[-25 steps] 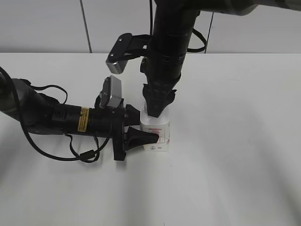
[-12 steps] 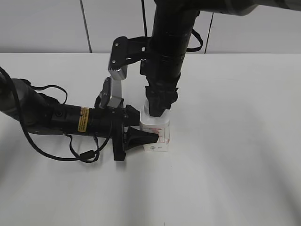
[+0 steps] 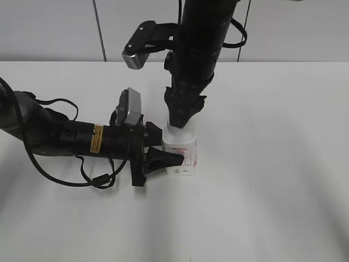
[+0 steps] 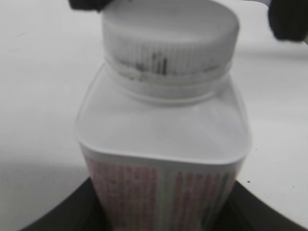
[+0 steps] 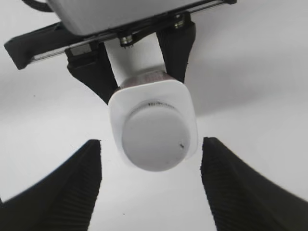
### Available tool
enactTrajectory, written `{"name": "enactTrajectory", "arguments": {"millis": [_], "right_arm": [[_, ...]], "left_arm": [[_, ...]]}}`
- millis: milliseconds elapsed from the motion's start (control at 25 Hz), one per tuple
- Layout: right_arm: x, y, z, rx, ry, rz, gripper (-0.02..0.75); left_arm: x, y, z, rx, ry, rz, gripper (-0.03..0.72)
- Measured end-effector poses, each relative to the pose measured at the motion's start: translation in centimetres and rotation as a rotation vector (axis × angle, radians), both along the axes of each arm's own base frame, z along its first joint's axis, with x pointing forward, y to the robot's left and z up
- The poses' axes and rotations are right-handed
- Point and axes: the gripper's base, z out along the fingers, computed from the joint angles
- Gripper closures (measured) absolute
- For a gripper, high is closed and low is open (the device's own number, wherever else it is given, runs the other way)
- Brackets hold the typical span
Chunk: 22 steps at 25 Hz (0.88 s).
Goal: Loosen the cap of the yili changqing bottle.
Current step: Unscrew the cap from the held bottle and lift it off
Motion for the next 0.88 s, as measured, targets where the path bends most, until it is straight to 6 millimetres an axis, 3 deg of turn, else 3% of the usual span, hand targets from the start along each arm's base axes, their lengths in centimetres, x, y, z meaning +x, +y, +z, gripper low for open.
{"name": "enactTrajectory", "arguments": {"millis": [160, 360, 440, 560, 880], "right_arm": [[-0.4, 0.1, 1.0, 0.052, 0.057, -0.225, 0.224], [-0.4, 0.1, 1.1, 0.080, 0.200, -0.808, 0.224], [-0.4, 0.0, 1.0, 0.076, 0.220, -0.952, 0.224], [-0.3, 0.0, 0.8, 0.072, 0.236, -1.043, 0.224], [0.0, 0.3, -0.8, 0.040, 0.262, -1.074, 0.224]], "left_arm": [[0.0, 0.0, 0.0, 0.001, 0.000, 0.000, 0.347], [0.0, 0.0, 0.0, 0.001, 0.000, 0.000, 0.347], [0.0, 0.0, 0.0, 0.001, 0.000, 0.000, 0.349], [0.0, 0.0, 0.0, 0.001, 0.000, 0.000, 0.349], [0.0, 0.0, 0.0, 0.001, 0.000, 0.000, 0.351]]}}
